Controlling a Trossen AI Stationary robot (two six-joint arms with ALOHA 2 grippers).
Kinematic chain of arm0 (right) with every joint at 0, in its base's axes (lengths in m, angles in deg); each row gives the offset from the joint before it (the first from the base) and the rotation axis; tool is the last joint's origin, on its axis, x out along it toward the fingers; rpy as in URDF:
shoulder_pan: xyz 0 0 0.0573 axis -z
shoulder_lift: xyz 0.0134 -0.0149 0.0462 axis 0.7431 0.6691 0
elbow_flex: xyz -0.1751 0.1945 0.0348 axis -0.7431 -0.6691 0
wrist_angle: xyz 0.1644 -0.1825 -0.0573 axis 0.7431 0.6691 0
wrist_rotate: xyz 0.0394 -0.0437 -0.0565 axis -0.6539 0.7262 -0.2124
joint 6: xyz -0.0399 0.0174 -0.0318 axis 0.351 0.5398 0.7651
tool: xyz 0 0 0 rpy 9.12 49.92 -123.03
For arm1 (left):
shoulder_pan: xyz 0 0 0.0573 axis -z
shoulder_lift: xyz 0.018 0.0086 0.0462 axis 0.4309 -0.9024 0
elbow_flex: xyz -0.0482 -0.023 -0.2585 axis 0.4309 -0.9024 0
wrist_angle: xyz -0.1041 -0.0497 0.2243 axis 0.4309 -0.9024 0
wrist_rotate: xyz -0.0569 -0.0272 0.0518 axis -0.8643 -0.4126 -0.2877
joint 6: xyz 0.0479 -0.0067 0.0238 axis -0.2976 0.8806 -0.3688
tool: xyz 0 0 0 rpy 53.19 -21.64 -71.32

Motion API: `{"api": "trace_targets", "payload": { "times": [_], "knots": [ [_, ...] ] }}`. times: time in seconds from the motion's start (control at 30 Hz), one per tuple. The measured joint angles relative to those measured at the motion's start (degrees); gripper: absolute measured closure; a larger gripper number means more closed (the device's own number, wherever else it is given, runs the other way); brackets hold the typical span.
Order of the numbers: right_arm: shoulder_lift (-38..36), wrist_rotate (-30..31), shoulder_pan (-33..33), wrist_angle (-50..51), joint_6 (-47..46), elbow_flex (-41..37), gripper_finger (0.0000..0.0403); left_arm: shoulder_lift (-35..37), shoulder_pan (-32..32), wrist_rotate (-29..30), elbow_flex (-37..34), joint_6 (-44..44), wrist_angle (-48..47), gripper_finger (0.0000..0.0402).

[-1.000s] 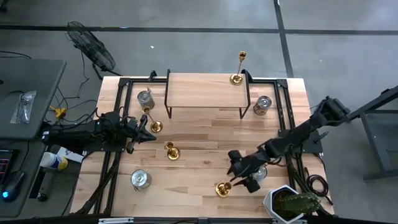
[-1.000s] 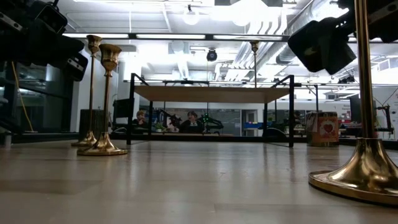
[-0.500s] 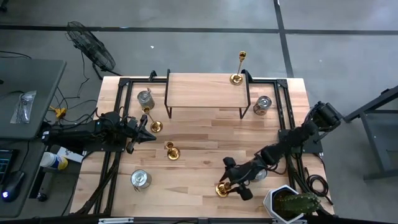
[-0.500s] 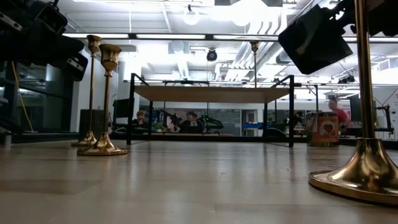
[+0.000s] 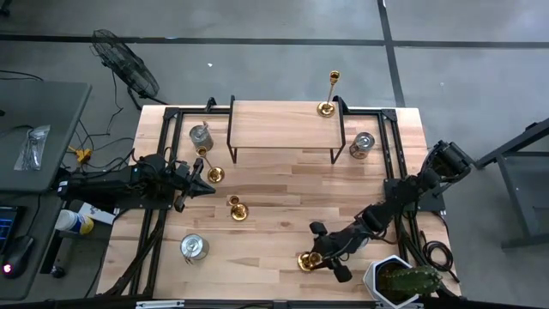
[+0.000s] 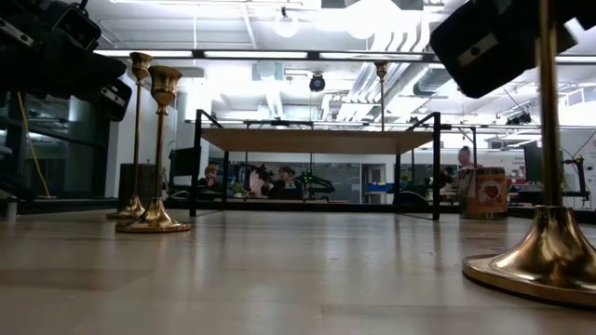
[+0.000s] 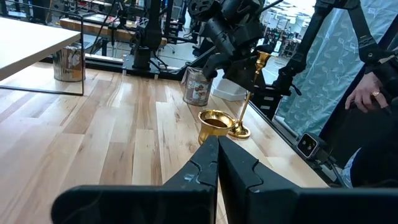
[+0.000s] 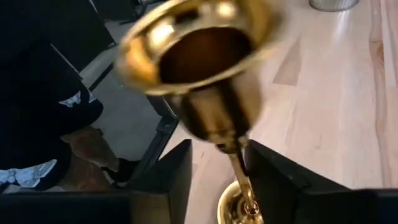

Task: Pick & Place candle stick holders
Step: Align the gold candle holder on the shelf with the gold candle holder

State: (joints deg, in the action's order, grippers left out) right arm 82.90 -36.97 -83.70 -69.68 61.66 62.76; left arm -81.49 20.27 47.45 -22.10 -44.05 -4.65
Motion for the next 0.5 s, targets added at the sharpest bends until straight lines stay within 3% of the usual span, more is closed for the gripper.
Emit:
{"api": "trace_targets", "payload": {
  "times": [0.5],
  "knots": [
    [0.0, 3.67, 0.08, -0.28, 0.0, 0.0, 0.0343, 0.0, 0.02, 0.02, -0.02, -0.01, 0.0, 0.0402]
  ]
}}
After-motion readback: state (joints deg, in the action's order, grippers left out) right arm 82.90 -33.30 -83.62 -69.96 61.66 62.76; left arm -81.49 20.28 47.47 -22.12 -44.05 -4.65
